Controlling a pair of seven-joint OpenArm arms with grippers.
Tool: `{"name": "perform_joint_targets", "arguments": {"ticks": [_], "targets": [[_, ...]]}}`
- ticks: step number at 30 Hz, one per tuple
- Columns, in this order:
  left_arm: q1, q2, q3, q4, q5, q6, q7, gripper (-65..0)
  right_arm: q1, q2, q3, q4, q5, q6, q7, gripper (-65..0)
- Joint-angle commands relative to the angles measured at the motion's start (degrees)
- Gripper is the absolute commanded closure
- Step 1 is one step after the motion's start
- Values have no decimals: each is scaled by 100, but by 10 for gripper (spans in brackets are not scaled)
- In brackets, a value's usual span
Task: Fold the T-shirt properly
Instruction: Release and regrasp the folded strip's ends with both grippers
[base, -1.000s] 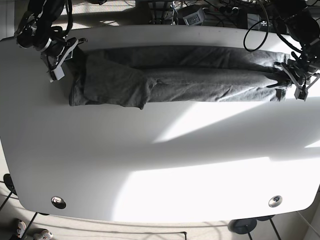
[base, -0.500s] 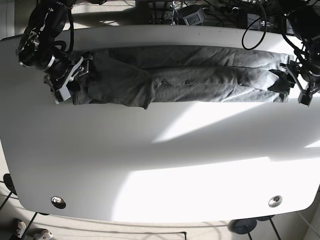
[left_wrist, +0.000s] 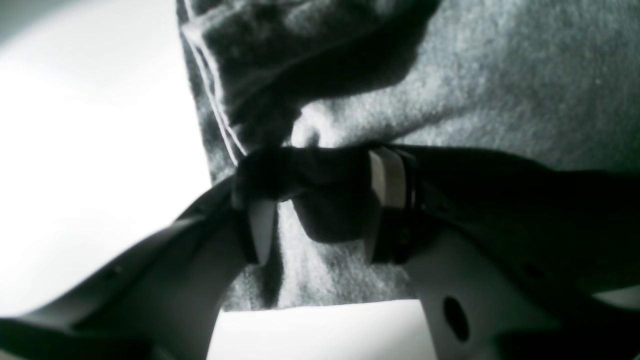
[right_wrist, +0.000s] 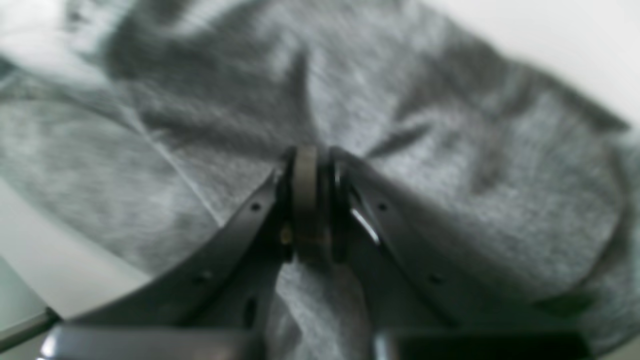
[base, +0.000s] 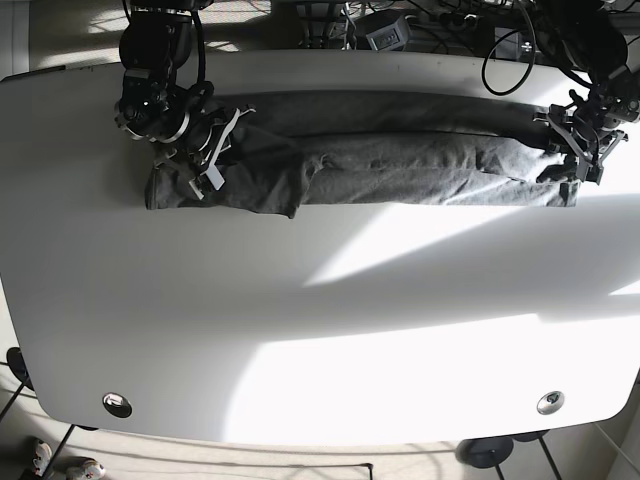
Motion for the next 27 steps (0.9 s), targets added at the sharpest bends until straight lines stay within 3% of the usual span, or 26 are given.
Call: {"name": "perform_joint_targets", "arguments": {"ticks": [1, 7, 12, 15, 20, 23, 27], "targets": [[-217, -201, 170, -219, 73, 27, 54, -219, 307, 220, 19, -487, 30, 32, 421, -35], [-815, -201, 249, -905, 73, 63, 63, -221, 1476, 941, 28, -2562, 39, 32, 1318, -33], [-867, -157, 73, -175, -85, 1, 300, -218, 1687, 1020, 28, -2298, 39, 32, 1204, -33], [-700, 124, -885, 651, -973, -30, 476, -225, 1687, 976, 28, -1973, 39, 32, 993, -33], [-955, 151, -1685, 695, -2221, -30, 1205, -404, 1643, 809, 28, -1885, 48, 32, 949, -33], [-1070, 124, -1676, 273, -2731, -30, 1337, -432, 1643, 800, 28, -1885, 48, 32, 949, -33], [-1245, 107, -1465, -509, -2775, -30, 1311, -432, 1634, 800, 28, -1885, 48, 32, 949, -32]]}}
